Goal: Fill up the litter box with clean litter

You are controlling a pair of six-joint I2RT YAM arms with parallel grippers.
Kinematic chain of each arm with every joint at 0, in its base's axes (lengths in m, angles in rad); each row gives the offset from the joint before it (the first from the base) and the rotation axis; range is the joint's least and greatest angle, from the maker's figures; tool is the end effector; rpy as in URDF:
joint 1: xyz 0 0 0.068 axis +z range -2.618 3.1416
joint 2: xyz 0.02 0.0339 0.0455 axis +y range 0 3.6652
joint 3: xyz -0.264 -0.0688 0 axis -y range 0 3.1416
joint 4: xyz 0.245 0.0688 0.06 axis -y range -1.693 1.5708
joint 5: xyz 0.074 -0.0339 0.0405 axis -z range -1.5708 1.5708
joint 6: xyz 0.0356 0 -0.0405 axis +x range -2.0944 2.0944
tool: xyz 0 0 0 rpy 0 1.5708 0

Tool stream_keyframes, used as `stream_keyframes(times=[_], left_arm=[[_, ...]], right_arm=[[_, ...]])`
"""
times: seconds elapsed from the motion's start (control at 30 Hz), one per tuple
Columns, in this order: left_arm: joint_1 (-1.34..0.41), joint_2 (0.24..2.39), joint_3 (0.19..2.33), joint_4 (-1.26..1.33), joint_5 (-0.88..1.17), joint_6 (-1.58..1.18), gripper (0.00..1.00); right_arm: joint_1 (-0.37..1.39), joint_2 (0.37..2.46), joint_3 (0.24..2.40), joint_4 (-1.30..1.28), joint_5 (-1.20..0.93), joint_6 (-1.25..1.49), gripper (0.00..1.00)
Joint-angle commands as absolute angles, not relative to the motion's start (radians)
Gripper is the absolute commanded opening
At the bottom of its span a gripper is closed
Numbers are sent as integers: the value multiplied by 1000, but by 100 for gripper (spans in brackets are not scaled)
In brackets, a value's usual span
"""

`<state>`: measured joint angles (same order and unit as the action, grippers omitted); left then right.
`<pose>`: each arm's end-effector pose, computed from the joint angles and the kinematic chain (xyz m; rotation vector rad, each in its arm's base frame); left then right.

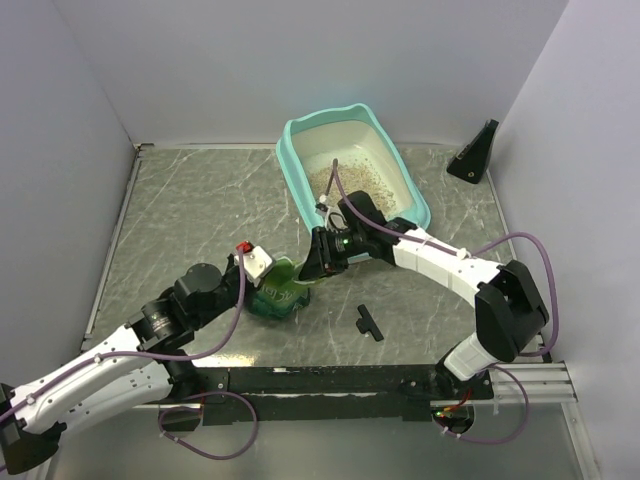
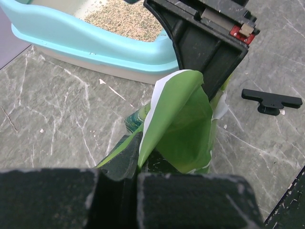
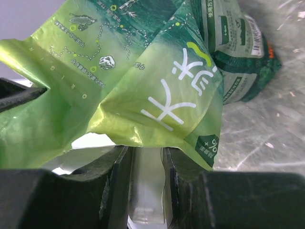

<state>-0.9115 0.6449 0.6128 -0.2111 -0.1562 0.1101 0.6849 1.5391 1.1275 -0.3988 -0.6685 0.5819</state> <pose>0.1035 -0.1245 0.2980 0.7962 1.6496 -0.4261 0.2420 0.2261 0.2605 -0.4923 2.5677 1.3375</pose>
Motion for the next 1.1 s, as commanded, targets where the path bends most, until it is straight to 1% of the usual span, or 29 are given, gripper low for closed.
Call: stream_keyframes(times=[0.0,0.07,0.17,0.23,0.3,0.4,0.67,0.83,1.07], left_arm=[[-920,644,607,-179,-170,86,1],[-920,647,606,-181,-182,87,1],[-920,650,607,-190,-213,89,1],[-919,646,607,-195,-242,92,1],[-920,641,604,-199,-258,98,1],[-919,638,604,-204,-285,103,1],[-919,635,598,-212,-333,110,1],[-920,634,595,-209,-333,112,1],[-919,635,595,-210,-330,112,1]], right_arm=[[677,1539,1014,-220,-759,669,0],[676,1536,964,-145,-787,712,0],[678,1525,898,74,-822,790,0],[683,1529,858,161,-833,859,0],[698,1539,851,254,-839,911,0],[726,1558,876,326,-830,954,0],[764,1612,946,400,-822,1011,0],[755,1531,916,290,-795,934,0],[723,1382,810,256,-792,934,0]])
